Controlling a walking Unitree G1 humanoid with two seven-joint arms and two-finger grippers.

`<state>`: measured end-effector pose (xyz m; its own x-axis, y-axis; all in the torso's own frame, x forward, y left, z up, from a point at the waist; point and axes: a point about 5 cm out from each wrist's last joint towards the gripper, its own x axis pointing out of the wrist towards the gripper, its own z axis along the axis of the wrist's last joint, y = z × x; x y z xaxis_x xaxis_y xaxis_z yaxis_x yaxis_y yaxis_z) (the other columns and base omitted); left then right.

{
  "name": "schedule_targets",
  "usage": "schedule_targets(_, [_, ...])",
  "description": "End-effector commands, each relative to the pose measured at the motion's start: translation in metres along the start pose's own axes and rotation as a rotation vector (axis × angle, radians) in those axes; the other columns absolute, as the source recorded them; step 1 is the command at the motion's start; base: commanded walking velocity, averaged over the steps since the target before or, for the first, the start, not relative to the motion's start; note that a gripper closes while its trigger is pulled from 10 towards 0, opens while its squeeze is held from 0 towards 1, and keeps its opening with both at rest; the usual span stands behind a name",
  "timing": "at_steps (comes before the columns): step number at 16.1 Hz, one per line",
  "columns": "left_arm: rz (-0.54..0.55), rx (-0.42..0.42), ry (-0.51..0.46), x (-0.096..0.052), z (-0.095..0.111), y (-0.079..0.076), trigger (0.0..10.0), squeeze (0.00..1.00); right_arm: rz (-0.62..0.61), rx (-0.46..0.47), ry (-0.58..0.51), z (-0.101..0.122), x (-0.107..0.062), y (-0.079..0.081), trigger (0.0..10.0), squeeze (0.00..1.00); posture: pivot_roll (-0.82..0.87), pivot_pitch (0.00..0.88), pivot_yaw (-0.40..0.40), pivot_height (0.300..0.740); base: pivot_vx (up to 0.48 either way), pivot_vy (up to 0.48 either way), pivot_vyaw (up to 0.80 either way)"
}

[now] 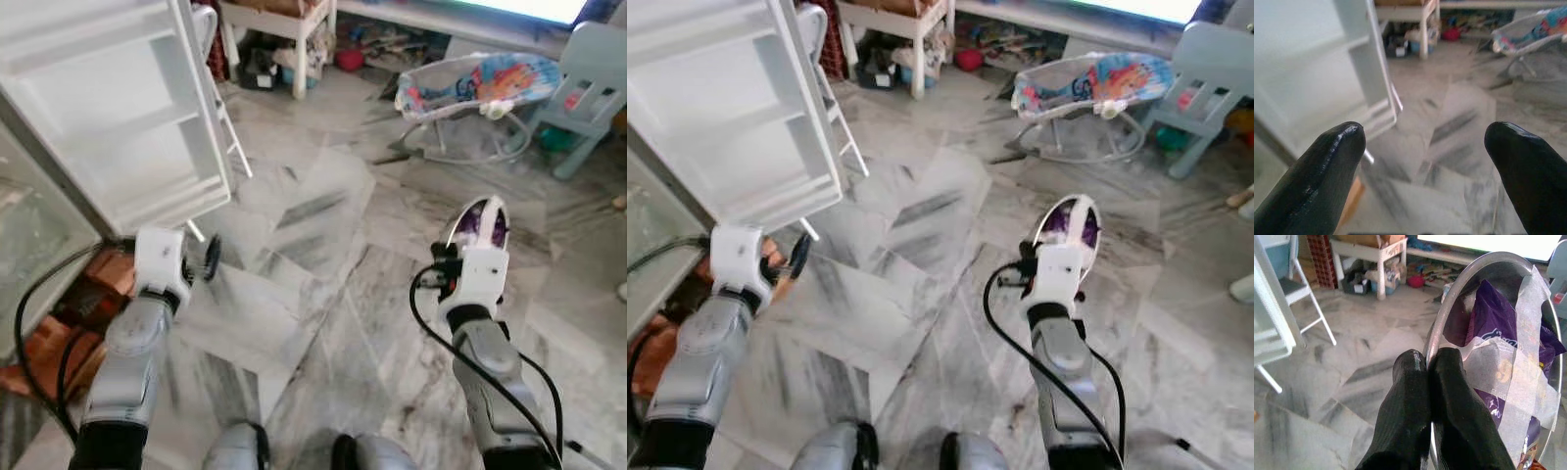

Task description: Restocking fridge

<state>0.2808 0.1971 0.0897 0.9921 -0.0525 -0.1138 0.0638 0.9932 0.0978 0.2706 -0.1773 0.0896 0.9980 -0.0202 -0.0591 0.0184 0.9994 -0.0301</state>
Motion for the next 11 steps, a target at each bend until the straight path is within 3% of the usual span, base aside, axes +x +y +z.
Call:
schedule_targets(1, [0.013, -0.008, 0.011, -0.004, -0.003, 0.001, 10.0, 0.00, 0.012, -0.015, -0.013, 0.004, -0.002, -0.001, 10.0, 0.00, 0.04, 0.087, -0.057, 0.740, 0.000, 0.000, 0.00])
schedule_targets(3, [0.026, -0.015, 0.029, -0.013, -0.011, 0.000, 10.0, 0.00, 0.018, -0.019, 0.014, -0.004, -0.004, -0.008, 10.0, 0.00, 0.06, 0.091, -0.072, 0.740, 0.000, 0.000, 0.00])
schedule_targets(6, [0.034, -0.014, 0.029, -0.023, -0.012, 0.004, 10.0, 0.00, 0.046, -0.038, -0.030, 0.008, -0.002, -0.005, 10.0, 0.00, 0.07, 0.094, -0.073, 0.740, 0.000, 0.000, 0.00])
schedule_targets(11, [0.019, -0.041, 0.069, -0.034, -0.018, 0.004, 10.0, 0.00, 0.112, -0.017, -0.023, 0.006, -0.008, 0.012, 10.0, 0.00, 0.08, 0.108, -0.076, 0.740, 0.000, 0.000, 0.80])
